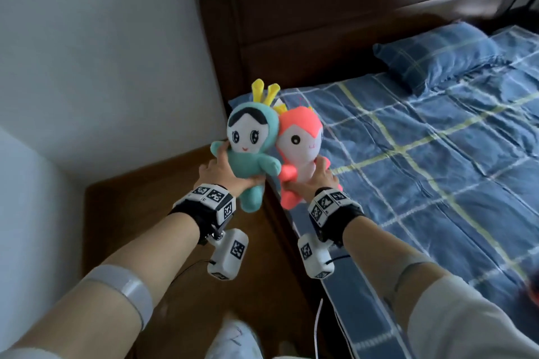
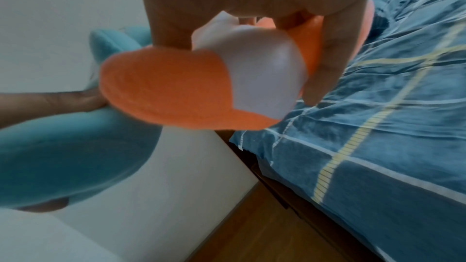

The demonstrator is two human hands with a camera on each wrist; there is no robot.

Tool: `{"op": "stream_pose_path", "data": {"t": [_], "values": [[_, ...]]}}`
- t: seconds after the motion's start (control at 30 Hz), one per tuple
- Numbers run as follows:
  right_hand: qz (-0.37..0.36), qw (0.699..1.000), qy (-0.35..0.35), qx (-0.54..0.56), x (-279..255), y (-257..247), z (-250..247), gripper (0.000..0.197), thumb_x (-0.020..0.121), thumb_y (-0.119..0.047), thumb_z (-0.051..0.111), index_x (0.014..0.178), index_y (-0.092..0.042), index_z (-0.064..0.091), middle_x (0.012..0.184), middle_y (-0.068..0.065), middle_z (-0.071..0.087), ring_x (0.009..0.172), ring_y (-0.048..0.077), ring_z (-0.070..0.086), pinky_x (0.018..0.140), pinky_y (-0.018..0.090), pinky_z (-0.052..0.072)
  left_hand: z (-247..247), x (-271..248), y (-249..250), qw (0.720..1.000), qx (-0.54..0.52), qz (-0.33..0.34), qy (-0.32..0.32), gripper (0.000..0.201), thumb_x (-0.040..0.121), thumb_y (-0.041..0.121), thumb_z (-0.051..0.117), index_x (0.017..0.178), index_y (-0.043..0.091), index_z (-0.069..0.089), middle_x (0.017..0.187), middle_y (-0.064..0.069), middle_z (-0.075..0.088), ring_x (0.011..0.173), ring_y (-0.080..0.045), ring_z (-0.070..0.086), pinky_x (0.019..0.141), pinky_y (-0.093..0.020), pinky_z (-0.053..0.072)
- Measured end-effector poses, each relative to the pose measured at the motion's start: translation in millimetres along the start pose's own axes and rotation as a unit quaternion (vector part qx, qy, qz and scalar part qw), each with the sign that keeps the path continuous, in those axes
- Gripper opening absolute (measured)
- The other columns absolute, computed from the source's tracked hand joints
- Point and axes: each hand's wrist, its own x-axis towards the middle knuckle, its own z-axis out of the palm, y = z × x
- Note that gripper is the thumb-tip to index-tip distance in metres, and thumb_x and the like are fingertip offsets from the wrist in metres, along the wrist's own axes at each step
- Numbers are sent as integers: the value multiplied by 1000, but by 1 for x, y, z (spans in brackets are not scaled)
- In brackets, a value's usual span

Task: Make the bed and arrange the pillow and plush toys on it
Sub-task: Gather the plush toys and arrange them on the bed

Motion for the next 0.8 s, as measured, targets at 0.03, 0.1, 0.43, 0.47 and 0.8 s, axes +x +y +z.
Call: {"op": "stream_pose_path", "data": {"t": [0.03, 0.1, 0.43, 0.47, 0.8], "values": [[-1, 1000, -5, -10, 10, -6, 2, 90, 66, -54, 68, 135, -23, 21, 131, 12, 42, 122, 33, 41, 105, 47, 35, -2, 11, -1, 1000, -11, -1, -4, 110, 46, 73, 69, 136, 43, 14, 128, -6, 51, 116, -33, 49, 96, -48, 46], [-2, 1000, -4, -24, 56, -36, 13, 91, 65, -55, 67, 136, -23, 19, 131, 11, 42, 122, 33, 41, 104, 47, 35, -13, 64, -5, 999, -46, 0, -5, 114, 37, 71, 73, 132, 45, 16, 124, -2, 54, 111, -30, 55, 93, -47, 50], [30, 999, -6, 26, 247, -157, 26, 87, 63, -53, 71, 129, -25, 22, 122, 8, 45, 118, 31, 43, 102, 46, 39, -73, 303, 26, 991, -102, 48, -69, 110, 33, 50, 85, 127, 36, 30, 116, 7, 55, 104, -20, 59, 88, -41, 53], [39, 999, 1, 35, 263, -160, 23, 86, 63, -52, 71, 129, -25, 23, 121, 8, 46, 117, 31, 44, 101, 47, 40, -73, 325, 38, 991, -94, 56, -79, 111, 30, 53, 85, 126, 35, 33, 115, 7, 57, 102, -20, 60, 86, -41, 54], [124, 988, 47, 83, 453, -123, -23, 89, 63, -39, 77, 135, -23, 26, 127, 10, 46, 121, 31, 39, 101, 41, 34, 20, 498, 143, 979, -121, 61, -155, 97, 44, 38, 87, 126, 33, 34, 107, 7, 58, 100, -19, 60, 92, -38, 52]]}}
